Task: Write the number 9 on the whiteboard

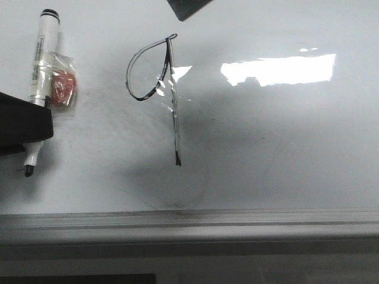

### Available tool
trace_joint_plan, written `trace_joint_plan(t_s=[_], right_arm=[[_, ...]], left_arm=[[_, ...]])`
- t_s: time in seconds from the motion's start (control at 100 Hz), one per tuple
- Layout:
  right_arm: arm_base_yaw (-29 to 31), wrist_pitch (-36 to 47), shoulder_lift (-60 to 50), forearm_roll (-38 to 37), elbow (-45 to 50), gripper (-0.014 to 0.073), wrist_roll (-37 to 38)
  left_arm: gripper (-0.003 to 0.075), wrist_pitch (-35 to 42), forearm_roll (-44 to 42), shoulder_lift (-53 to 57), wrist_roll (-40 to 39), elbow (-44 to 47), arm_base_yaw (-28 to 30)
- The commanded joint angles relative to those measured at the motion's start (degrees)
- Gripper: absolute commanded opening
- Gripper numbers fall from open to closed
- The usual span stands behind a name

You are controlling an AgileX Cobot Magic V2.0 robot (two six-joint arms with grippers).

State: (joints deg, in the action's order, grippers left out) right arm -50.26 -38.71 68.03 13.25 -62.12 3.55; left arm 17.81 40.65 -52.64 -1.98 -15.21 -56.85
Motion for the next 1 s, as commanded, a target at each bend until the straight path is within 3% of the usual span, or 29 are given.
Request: trace_joint_plan(t_s=[0.0,0.42,0.49,0.62,0.7,0.82,0.99], right_arm=[[-0.12,4.23,-1.00,-0.08,-1.97,0.0376,-0.07],[-0.12,4.43,-1.00,0.02,-1.97,0.0376,-0.07],[-0.12,4.07,-1.00,0.02,-1.97,0.0376,-0.07],[-0.12,3.85,-1.00,0.02,-1.97,0.0375,-0.07],[-0.12,3.85,-1.00,0.02,-1.97,0.0362,-0.07],[-0.12,4.07,-1.00,-1.49,-1.84,0.0251,-0.18],[-0.12,8.30,-3.91,-3.96,1.82,-0.0044,-0.18]], left_arm=[[-0.0021,2.16,0.20,-0.96,-0.48,-1.82,-0.30],[-0.0011,1.92,-0.03,-3.45,-0.48,-1.82,-0.30],[0.0049,1.92,-0.92,-3.45,-0.48,-1.82,-0.30],[0.0244,2.05,-0.93,-2.16,-0.48,-1.82,-0.30],[0.0297,2.28,-0.93,-0.72,-0.48,-1.82,-0.30],[0.0299,2.28,-1.15,2.15,-0.48,-1.82,-0.30],[0.0289,1.31,-5.84,7.27,-0.39,-1.82,-0.30]])
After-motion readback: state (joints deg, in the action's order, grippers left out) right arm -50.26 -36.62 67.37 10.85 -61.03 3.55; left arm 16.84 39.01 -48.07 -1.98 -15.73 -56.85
